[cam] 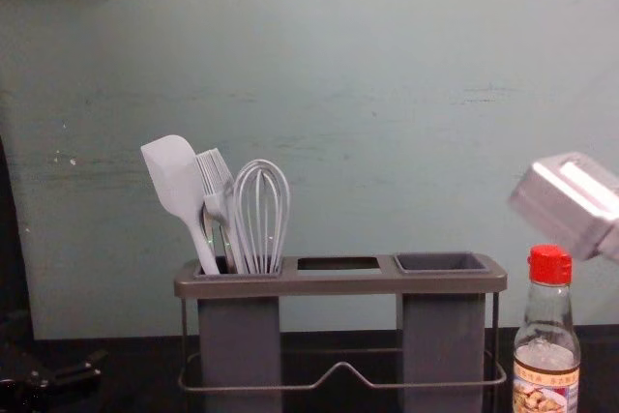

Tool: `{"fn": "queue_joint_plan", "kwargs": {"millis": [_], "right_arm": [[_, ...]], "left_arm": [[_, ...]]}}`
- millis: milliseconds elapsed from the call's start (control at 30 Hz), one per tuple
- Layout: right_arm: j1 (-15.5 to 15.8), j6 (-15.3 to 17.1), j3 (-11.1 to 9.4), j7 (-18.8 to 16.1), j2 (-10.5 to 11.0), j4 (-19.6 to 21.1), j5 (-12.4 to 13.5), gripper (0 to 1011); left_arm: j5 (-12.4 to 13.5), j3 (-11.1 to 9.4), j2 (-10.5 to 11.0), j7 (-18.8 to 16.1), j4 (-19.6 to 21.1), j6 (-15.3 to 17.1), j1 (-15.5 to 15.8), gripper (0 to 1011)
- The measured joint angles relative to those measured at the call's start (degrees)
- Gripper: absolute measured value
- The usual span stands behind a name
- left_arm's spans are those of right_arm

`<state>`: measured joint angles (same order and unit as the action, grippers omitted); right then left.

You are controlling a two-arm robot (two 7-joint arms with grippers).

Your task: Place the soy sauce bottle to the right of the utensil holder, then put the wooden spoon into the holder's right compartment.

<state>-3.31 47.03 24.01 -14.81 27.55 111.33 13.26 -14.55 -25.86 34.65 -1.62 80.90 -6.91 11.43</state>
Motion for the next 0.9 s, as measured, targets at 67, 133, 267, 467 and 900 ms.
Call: {"fn": "queue_joint_plan", "kwargs": {"millis": [67,133,267,467,900], "right_arm": [[-0.18,0.42,0.42,0.51,-0.71,-0.26,-0.59,1004],[-0.49,1.06,1.11,1.37,-2.05,-0.95,-1.45,1004],[-0.98,2.31,2.02,3.37,-4.57,-2.19,-3.00,1004],[-1.76,4.58,2.60,5.86,-8.36,-4.26,-4.80,1004],[-2.90,4.93,2.95,5.70,-12.29,-7.10,-6.10,1004]], "left_arm": [[0.00,0.00,0.00,0.00,0.00,0.00,0.00,1005],[0.00,0.00,0.00,0.00,0.00,0.00,0.00,1005],[0.00,0.00,0.00,0.00,0.00,0.00,0.00,1005],[0.00,0.00,0.00,0.00,0.00,0.00,0.00,1005],[0.00,0.00,0.00,0.00,0.00,0.00,0.00,1005]]}}
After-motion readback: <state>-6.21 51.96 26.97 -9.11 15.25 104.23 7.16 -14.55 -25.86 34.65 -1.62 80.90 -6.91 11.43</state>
